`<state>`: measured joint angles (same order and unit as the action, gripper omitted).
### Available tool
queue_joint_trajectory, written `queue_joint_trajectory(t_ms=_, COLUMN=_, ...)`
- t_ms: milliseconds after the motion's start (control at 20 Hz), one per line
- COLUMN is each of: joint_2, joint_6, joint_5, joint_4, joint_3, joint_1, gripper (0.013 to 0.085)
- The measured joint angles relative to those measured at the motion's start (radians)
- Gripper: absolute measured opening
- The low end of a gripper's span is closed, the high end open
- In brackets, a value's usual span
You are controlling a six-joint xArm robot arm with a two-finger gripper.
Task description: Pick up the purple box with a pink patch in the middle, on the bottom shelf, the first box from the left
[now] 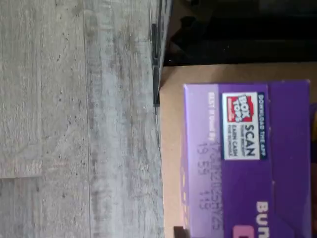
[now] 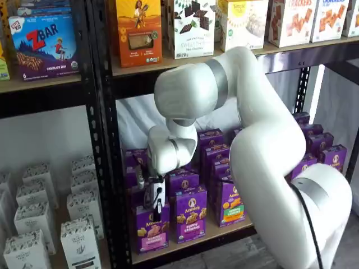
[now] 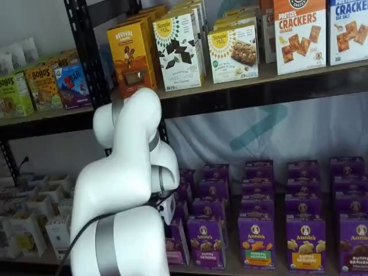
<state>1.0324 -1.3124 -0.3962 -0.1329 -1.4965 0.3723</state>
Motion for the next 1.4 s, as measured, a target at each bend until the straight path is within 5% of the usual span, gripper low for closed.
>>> queue_joint_trajectory(t_ms=200, joint_2=-0.002, joint_6=0.001, joint_5=-0.004, joint_4=0.002, joint_3=0.002, joint_1=-0.001, gripper=0.0370)
queue_joint_trajectory(t_ms=300, joint_2=-0.003, joint_6=0.001, joint_5=-0.006, joint_4=0.003, joint_3=0.003, joint_1=-0.002, gripper=0.0290)
queue_joint_trajectory(t_ms=800, joint_2=-0.043, joint_6=0.004, joint_5=0.012, joint_4=0.013, joint_3=0.063, joint_1=-0.006, gripper=0.0290)
queue_joint_trajectory(t_ms=1400, joint_2=-0.282, joint_6=0.062, joint_5=0.081, joint_4=0.071, joint_3=0.386, joint_1=0.002, gripper=0.0290)
